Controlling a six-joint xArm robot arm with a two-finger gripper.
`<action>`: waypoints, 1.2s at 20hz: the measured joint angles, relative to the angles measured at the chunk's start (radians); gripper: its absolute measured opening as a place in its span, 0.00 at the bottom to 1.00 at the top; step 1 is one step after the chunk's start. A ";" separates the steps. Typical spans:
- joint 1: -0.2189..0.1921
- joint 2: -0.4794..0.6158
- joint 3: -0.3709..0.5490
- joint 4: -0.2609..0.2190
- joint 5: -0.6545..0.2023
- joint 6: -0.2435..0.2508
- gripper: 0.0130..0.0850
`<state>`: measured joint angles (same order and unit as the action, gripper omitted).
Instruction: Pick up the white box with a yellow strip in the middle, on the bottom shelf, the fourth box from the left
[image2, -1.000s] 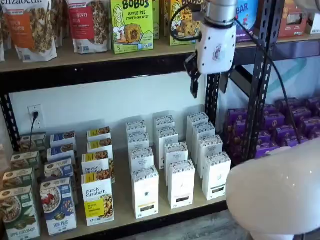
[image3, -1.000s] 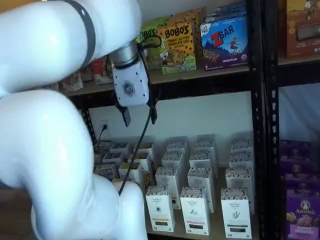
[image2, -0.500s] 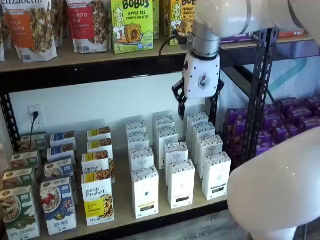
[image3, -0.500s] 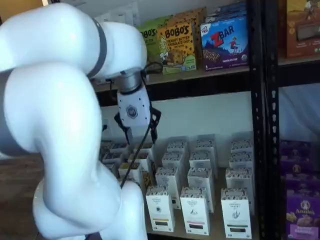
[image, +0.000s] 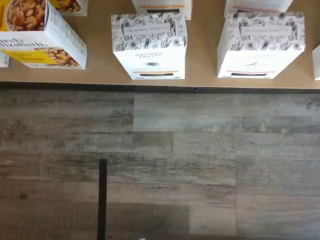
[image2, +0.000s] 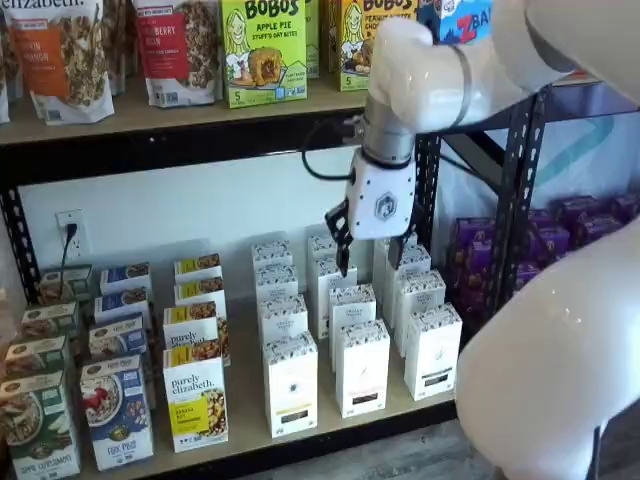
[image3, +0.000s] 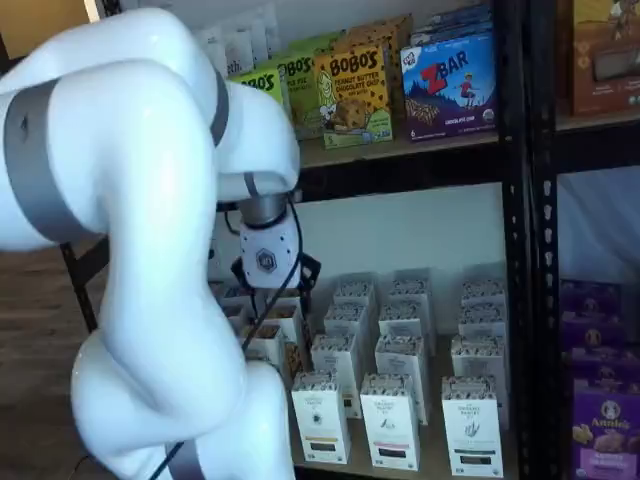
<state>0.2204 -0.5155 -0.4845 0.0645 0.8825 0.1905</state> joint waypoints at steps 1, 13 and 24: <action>0.003 0.014 0.005 0.003 -0.021 0.000 1.00; 0.057 0.243 -0.016 -0.013 -0.208 0.055 1.00; 0.082 0.464 -0.074 -0.015 -0.372 0.076 1.00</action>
<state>0.3024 -0.0515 -0.5589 0.0493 0.5104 0.2668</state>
